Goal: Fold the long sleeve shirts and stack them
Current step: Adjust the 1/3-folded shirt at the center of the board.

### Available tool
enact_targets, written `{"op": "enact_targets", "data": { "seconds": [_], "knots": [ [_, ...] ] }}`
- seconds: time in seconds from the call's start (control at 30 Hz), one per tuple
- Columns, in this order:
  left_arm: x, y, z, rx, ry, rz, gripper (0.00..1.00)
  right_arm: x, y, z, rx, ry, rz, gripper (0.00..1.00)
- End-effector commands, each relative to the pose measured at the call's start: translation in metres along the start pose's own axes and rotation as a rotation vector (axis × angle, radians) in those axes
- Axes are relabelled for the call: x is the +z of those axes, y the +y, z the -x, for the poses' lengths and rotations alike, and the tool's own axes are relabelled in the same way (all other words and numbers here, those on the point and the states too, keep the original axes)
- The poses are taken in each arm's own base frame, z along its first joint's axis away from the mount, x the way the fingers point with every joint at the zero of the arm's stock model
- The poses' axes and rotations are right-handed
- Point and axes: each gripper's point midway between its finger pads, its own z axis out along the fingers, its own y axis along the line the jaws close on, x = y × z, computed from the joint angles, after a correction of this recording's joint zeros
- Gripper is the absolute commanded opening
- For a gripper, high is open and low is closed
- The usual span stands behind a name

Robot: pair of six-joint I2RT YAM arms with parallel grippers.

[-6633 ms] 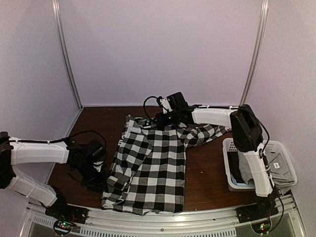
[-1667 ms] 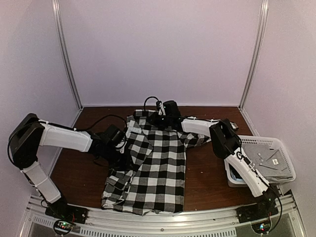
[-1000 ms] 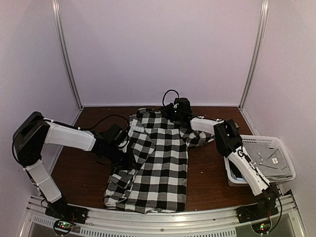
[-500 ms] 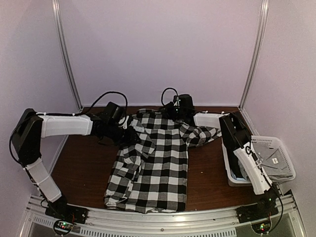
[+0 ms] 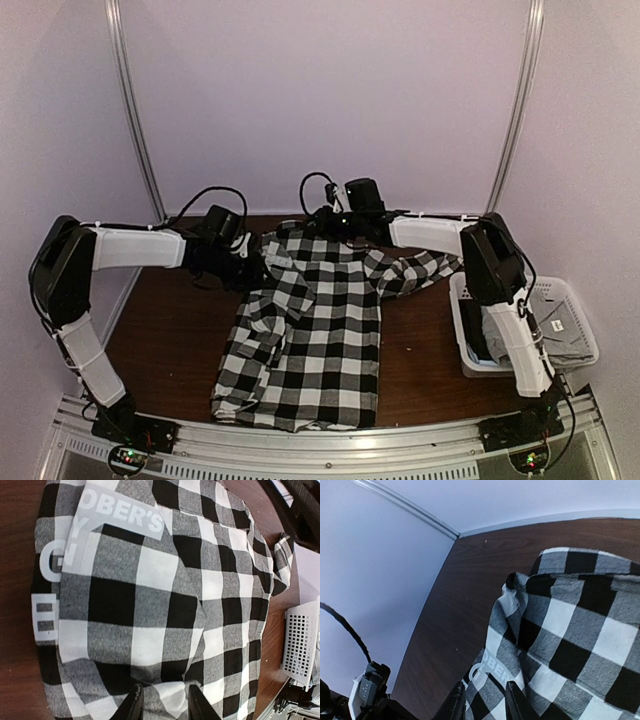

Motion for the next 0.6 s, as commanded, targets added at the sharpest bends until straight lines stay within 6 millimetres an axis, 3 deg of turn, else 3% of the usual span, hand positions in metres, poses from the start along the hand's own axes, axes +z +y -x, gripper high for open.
{"op": "enact_targets", "data": {
  "seconds": [0.0,0.07,0.2,0.43,0.57],
  "knots": [
    [-0.028,-0.012,0.000,0.024,-0.051,-0.037,0.32,0.009,0.032,-0.055,-0.146,0.148,0.026,0.28],
    [-0.035,-0.006,-0.013,0.012,-0.040,-0.030,0.33,0.020,0.043,-0.075,-0.158,0.192,0.063,0.27],
    [-0.051,0.006,-0.044,0.005,-0.006,-0.025,0.36,0.039,0.060,-0.095,-0.161,0.220,0.137,0.27],
    [-0.064,0.025,-0.108,-0.002,0.097,0.002,0.37,0.074,0.061,-0.094,-0.121,0.177,0.206,0.27],
    [-0.059,0.030,-0.130,-0.008,0.141,0.012,0.38,0.086,0.052,-0.088,-0.083,0.120,0.223,0.27]
  ]
}}
